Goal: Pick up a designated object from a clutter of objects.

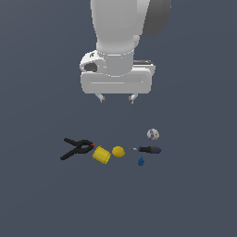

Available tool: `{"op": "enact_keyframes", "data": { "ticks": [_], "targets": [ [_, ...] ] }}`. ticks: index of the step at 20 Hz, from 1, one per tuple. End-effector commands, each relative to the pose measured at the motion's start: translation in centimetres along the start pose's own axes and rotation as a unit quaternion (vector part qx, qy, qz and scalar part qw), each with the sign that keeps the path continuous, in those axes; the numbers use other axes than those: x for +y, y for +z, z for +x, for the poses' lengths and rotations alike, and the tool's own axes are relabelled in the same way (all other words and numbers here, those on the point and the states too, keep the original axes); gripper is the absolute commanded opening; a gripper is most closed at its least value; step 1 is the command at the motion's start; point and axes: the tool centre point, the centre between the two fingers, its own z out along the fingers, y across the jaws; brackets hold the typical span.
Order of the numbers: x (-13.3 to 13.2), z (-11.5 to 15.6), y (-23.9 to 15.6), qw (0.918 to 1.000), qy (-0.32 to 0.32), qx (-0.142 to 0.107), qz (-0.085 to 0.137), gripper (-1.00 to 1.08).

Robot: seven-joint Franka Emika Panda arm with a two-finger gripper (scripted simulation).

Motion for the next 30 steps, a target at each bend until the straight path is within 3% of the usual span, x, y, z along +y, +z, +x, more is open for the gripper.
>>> {"op": "enact_keyframes", "data": {
  "ticks": [1, 11, 18, 30],
  "targets": [
    [0.0, 0.0, 0.0, 1.0, 0.0, 0.0, 0.0, 1.0],
    [-2.2, 0.4, -0.4, 0.9999, -0.016, 0.002, 0.0, 1.0],
    [-2.0, 0.6, -0.1, 0.9999, -0.012, 0.002, 0.0, 1.0],
    [0.2, 3.5, 6.0, 0.9983, 0.058, -0.005, 0.005, 1.0]
  ]
}}
